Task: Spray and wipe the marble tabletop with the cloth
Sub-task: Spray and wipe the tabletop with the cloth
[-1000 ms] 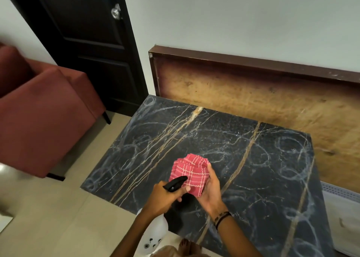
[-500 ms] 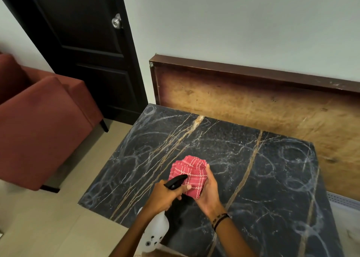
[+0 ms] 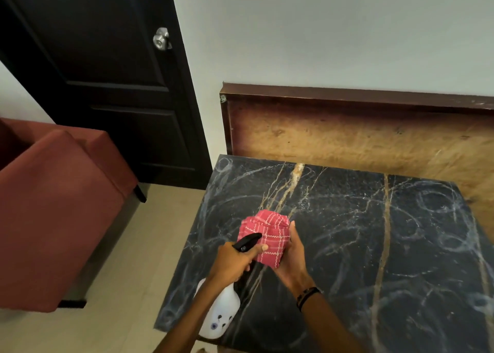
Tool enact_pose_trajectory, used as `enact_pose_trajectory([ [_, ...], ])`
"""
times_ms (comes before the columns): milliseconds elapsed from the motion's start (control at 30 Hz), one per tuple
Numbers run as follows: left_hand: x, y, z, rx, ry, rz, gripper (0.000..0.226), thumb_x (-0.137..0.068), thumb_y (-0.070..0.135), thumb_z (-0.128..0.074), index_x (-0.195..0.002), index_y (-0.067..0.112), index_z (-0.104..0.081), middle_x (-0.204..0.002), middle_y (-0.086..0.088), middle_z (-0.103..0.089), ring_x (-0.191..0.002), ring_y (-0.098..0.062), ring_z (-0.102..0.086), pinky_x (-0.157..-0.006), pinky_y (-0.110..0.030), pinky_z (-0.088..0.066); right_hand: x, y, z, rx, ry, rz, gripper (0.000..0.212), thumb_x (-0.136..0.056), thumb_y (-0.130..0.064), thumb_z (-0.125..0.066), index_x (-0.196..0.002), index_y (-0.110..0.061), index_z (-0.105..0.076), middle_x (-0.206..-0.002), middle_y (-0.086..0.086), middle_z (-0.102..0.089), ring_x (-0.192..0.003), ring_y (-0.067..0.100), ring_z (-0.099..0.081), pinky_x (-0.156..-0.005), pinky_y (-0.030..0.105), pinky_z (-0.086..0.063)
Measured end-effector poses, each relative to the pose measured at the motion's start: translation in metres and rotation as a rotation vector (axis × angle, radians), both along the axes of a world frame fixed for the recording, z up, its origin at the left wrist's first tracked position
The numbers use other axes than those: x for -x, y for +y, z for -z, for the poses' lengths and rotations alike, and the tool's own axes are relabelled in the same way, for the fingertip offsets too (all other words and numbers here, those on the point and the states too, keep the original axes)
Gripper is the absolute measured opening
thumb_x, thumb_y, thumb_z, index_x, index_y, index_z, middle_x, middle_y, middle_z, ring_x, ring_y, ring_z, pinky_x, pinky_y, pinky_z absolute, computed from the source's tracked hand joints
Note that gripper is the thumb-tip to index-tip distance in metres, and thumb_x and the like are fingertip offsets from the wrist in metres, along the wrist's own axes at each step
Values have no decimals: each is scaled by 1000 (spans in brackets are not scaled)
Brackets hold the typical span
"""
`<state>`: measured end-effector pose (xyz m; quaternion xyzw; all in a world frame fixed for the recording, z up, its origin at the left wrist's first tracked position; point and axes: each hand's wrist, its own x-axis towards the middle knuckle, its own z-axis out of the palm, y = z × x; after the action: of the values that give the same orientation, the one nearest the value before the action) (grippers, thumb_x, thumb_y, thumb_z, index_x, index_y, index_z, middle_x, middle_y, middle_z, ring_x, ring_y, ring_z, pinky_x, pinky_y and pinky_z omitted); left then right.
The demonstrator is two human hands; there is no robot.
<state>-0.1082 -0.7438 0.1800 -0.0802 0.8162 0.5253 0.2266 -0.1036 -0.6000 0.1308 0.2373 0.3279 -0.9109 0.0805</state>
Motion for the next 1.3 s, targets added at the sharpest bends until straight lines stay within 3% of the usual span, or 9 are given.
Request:
enact_pose_trajectory([
  [100, 7, -37, 2, -30, 11, 99, 35, -75, 49, -71, -99, 23, -72, -59, -7, -62, -33, -7, -42, -36, -18, -34, 8, -25, 4, 1, -11, 13, 69, -95, -61, -32, -137, -8, -48, -135, 22, -54, -126, 39, -51, -109, 59, -34],
  [333, 5, -109, 17, -97, -60, 16, 44, -73, 47, -72, -91, 6, -72, -68, -11, -68, -34, -11, -42, -39, -22, -33, 1, -65, 16, -90, -70, 15, 63, -93, -57, -36, -135, -13, -51, -132, 18, -58, -120, 36, -57, -103, 59, -41],
  [633, -16, -122, 33, 52, -44, 196, 34, -75, 48, -71, -98, 23, -71, -53, 9, -60, -38, 1, -52, -43, -12, -40, -18, -96, 35, -114, -109, -54, 64, -94, -57, -34, -134, -10, -51, -127, 18, -62, -116, 35, -60, -99, 54, -46],
  [800, -24, -140, 37, 38, -45, 178, 41, -76, 48, -69, -100, 15, -71, -60, 0, -65, -43, 2, -56, -47, -11, -41, -22, -98, 32, -268, -121, -81, 65, -87, -59, -43, -135, -14, -51, -125, 13, -64, -114, 30, -62, -98, 54, -47],
  [933, -29, -161, 37, -48, -79, -32, 36, -72, 43, -74, -90, 11, -74, -69, -14, -70, -37, -4, -50, -40, -14, -37, -33, -94, 35, -665, 58, -121, 58, -93, -57, -41, -138, -20, -48, -128, 3, -63, -115, 18, -62, -95, 36, -52],
  [1033, -32, -176, 36, -155, -108, -191, 35, -64, 52, -70, -85, 24, -72, -70, -10, -69, -34, -10, -41, -37, -20, -32, -42, -94, 50, -1343, 324, -428, 59, -95, -58, -31, -148, -31, -30, -150, -7, -37, -137, 9, -37, -111, 32, -34],
  [1133, -33, -184, 35, -170, -109, -226, 18, -74, 44, -70, -81, 26, -70, -73, -13, -68, -31, -9, -38, -36, -20, -31, -63, -93, 94, -1997, 718, -863, 52, -102, -49, -16, -149, -29, -22, -157, 0, -26, -147, 26, -15, -116, 49, -26],
  [1200, -34, -186, 36, -127, -105, -214, 21, -79, 37, -70, -84, 16, -72, -75, -18, -69, -31, -8, -39, -37, -21, -33, -76, -93, 109, -2117, 784, -992, 52, -101, -50, -21, -147, -28, -28, -154, 5, -33, -145, 33, -17, -111, 52, -23],
  [1300, -35, -188, 36, -87, -75, -210, 19, -80, 35, -71, -82, 16, -72, -77, -21, -71, -31, -8, -41, -40, -23, -36, -73, -94, 100, -2033, 712, -958, 56, -99, -57, -24, -148, -30, -29, -157, 1, -26, -148, 27, -11, -115, 48, -12],
])
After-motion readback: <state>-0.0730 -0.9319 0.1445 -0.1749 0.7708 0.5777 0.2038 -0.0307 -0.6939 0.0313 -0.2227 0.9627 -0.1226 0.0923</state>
